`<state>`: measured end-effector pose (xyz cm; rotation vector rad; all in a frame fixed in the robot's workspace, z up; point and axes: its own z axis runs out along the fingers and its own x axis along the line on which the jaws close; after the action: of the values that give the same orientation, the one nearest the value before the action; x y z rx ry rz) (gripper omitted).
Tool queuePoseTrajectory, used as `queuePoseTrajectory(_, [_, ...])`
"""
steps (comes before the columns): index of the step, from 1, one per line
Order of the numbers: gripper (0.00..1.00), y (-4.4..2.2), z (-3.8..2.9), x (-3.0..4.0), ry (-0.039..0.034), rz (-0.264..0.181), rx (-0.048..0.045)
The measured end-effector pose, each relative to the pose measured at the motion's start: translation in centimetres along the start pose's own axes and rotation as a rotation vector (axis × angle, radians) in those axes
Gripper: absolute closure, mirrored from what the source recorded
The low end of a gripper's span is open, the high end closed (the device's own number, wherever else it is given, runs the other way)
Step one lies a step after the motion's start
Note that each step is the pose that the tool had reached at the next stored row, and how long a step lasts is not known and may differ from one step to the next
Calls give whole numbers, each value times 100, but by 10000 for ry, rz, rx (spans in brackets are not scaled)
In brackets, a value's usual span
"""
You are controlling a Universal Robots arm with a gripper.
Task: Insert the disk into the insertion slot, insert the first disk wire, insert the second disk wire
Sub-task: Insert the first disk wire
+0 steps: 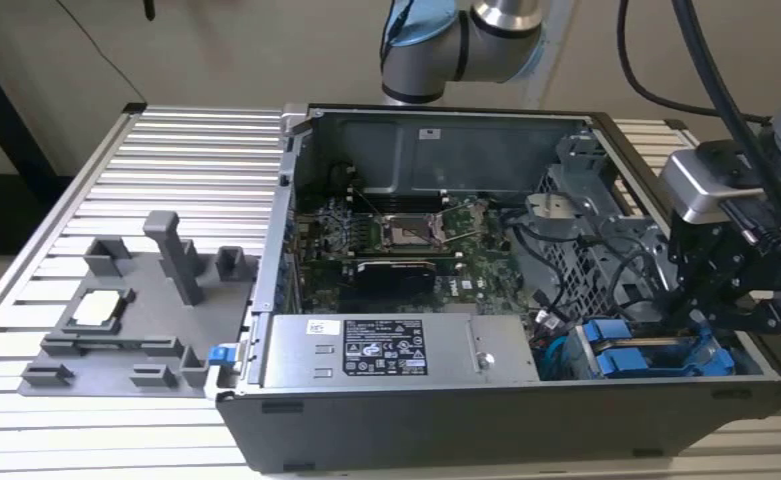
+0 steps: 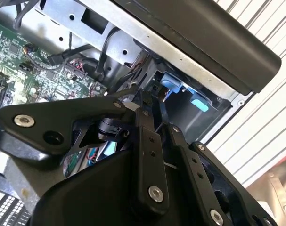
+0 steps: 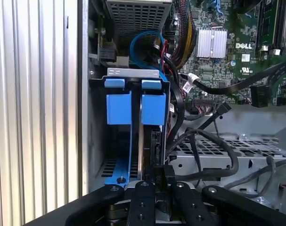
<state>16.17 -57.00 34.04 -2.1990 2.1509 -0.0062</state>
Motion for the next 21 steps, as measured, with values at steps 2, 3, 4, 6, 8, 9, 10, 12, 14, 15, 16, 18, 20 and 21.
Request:
queuePoseTrajectory(2, [81, 0, 6, 0, 6, 44, 2])
queuePoseTrajectory(3, [81, 1, 11, 1, 9, 64, 3])
queuePoseTrajectory(4, [81, 1, 18, 1, 11, 80, 3])
queuePoseTrajectory(6, [81, 1, 47, 2, -9, 114, 7])
queuePoseTrajectory(8, [81, 1, 54, 3, -3, 137, 6])
queuePoseTrajectory(9, [81, 1, 54, 3, 3, 146, 6])
queuePoseTrajectory(10, [81, 1, 60, 3, 8, 155, 7])
queuePoseTrajectory(12, [81, 1, 77, 4, 20, 170, 7])
queuePoseTrajectory(14, [81, 1, 84, 5, 10, 172, 8])
queuePoseTrajectory(15, [81, 1, 86, 5, 2, 173, 8])
queuePoseTrajectory(16, [81, 1, 88, 4, -5, 172, 8])
queuePoseTrajectory(18, [81, 1, 88, 3, -11, 173, 8])
queuePoseTrajectory(20, [81, 1, 88, 4, -16, 173, 8])
queuePoseTrajectory(21, [81, 1, 91, 4, -28, 173, 7])
